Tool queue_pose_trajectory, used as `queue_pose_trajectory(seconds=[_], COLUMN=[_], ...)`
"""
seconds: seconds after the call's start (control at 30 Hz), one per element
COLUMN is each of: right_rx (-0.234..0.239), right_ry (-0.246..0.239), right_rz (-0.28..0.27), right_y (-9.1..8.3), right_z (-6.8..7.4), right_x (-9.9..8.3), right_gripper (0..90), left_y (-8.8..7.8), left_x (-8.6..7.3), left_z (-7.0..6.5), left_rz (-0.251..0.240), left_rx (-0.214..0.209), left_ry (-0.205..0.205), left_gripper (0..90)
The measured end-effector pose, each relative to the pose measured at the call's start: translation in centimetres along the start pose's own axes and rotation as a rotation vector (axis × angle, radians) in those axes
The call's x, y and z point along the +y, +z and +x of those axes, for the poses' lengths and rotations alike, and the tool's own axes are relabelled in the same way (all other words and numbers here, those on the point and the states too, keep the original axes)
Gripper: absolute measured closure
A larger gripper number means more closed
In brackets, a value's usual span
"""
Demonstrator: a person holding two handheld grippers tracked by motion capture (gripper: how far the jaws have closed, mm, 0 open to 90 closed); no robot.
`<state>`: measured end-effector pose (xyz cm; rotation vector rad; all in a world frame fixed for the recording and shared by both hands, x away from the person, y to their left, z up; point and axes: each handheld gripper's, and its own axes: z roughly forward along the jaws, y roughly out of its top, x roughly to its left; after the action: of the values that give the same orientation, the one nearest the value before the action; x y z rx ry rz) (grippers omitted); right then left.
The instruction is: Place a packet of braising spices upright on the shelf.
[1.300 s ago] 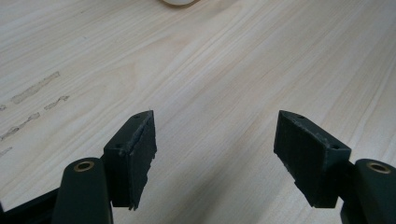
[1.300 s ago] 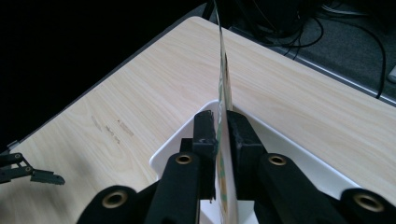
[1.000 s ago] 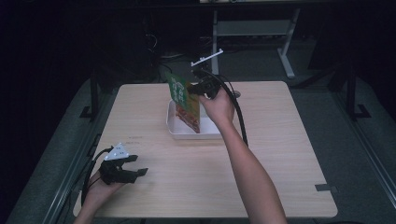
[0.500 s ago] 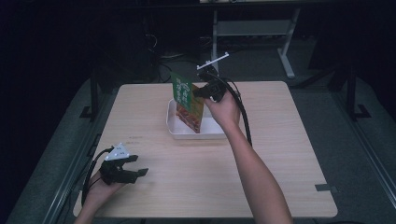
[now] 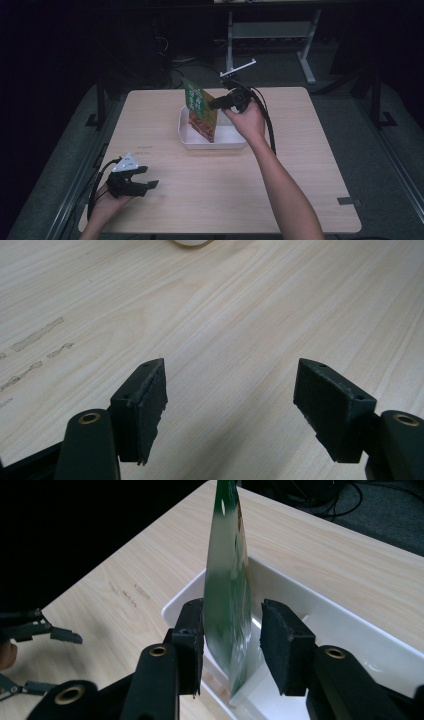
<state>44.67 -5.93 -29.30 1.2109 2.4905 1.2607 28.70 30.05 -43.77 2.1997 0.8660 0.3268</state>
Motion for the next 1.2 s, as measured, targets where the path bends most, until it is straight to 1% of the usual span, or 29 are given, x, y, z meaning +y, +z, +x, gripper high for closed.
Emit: queue_pose_trajectory(seconds=[0.1, 0.23, 0.3, 0.57, 0.67, 0.77, 0.97, 1.2], right_rx=[0.013, 0.018, 0.02, 0.045, 0.045, 0.05, 0.055, 0.049], right_ry=[-0.006, -0.015, -0.013, -0.016, -0.013, -0.009, -0.012, -0.006], right_rz=[-0.005, -0.009, -0.012, -0.016, -0.01, -0.015, 0.0, 0.008], right_y=[-0.4, -0.9, -1.1, -2.2, -2.4, -2.7, -3.0, -3.3], right_z=[-0.1, -0.2, -0.2, -0.5, -0.8, -1.0, -1.3, -1.8], right_x=[-0.5, -1.1, -1.2, -2.8, -3.5, -4.2, -5.6, -7.3], right_gripper=[58.8, 57.9, 57.5, 54.3, 53.7, 53.1, 51.4, 50.6], left_y=[0.0, 0.0, 0.0, 0.0, 0.0, 0.0, 0.1, 0.2], left_x=[0.0, 0.0, 0.0, 0.1, 0.1, 0.1, 0.1, 0.1], left_z=[0.0, 0.0, 0.0, -0.2, -0.2, -0.2, -0.2, -0.3], left_rz=[0.003, 0.004, 0.004, 0.007, 0.007, 0.007, 0.009, 0.01], left_rx=[0.001, 0.002, 0.003, 0.006, 0.008, 0.009, 0.008, 0.005], left_ry=[0.003, 0.005, 0.006, 0.009, 0.007, 0.006, 0.007, 0.008], left_gripper=[29.2, 29.2, 29.1, 28.7, 28.4, 28.2, 28.0, 27.9])
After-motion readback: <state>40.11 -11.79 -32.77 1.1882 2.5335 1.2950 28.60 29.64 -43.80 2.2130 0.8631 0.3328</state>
